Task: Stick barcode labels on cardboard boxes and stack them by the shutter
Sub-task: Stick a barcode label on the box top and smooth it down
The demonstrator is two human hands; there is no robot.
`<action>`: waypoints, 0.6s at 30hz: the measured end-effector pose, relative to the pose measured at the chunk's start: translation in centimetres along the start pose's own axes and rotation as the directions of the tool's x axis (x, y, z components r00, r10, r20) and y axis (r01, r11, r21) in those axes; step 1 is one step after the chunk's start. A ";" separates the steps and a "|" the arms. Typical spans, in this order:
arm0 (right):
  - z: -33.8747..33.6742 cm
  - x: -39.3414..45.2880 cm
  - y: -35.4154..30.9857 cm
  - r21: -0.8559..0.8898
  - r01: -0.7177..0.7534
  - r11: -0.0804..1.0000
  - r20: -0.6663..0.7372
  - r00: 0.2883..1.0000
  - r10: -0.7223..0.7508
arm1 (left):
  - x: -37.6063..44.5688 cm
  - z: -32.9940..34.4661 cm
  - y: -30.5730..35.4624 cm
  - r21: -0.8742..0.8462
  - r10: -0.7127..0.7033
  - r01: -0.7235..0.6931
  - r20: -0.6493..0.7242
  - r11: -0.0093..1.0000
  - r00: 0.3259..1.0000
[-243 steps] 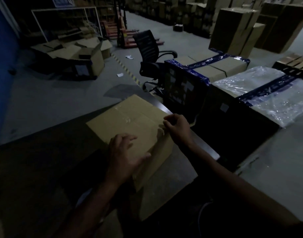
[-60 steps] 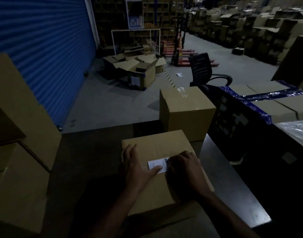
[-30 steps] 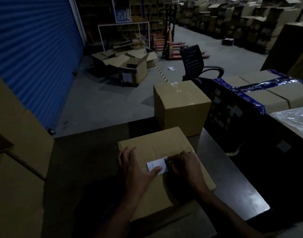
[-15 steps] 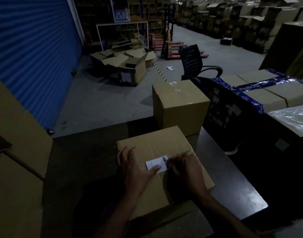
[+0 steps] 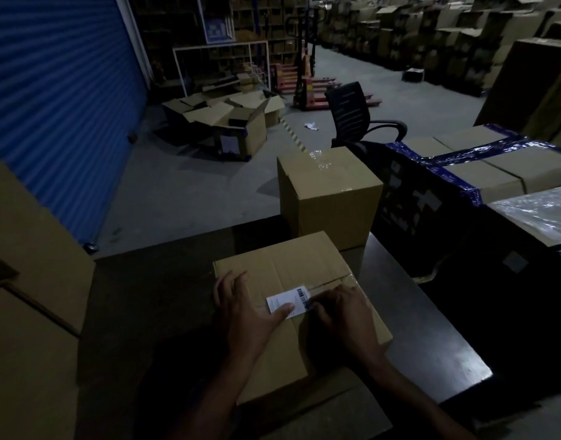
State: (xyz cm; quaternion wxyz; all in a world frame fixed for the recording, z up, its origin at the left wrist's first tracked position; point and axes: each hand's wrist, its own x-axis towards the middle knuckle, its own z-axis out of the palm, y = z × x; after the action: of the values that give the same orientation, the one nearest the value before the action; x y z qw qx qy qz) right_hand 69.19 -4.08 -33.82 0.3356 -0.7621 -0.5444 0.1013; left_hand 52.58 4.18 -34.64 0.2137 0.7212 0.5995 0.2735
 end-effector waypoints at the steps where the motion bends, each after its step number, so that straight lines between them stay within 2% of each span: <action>1: -0.2 0.0 0.0 0.021 -0.012 1.000 0.015 1.000 0.012 | 0.0 0.0 0.0 0.005 0.003 -0.003 -0.001 1.000 1.000; 12: -0.2 -0.7 -0.1 -0.004 -0.019 1.000 0.003 1.000 0.019 | 0.0 0.1 -0.2 0.004 0.027 -0.027 -0.018 1.000 0.999; 15: -0.2 -0.6 0.2 0.047 -0.026 0.999 0.013 1.000 0.025 | 0.0 0.1 -0.1 -0.005 0.030 -0.030 -0.012 1.000 0.999; 18: 0.0 -0.6 0.0 0.032 -0.020 0.999 -0.025 0.999 0.021 | -0.1 0.2 -0.1 0.003 0.028 -0.028 -0.024 1.000 0.999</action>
State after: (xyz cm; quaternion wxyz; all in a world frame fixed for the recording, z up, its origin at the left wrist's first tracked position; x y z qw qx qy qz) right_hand 68.92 -4.64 -33.92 0.3536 -0.7633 -0.5305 0.1039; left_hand 52.64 4.15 -34.88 0.2016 0.7264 0.5922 0.2845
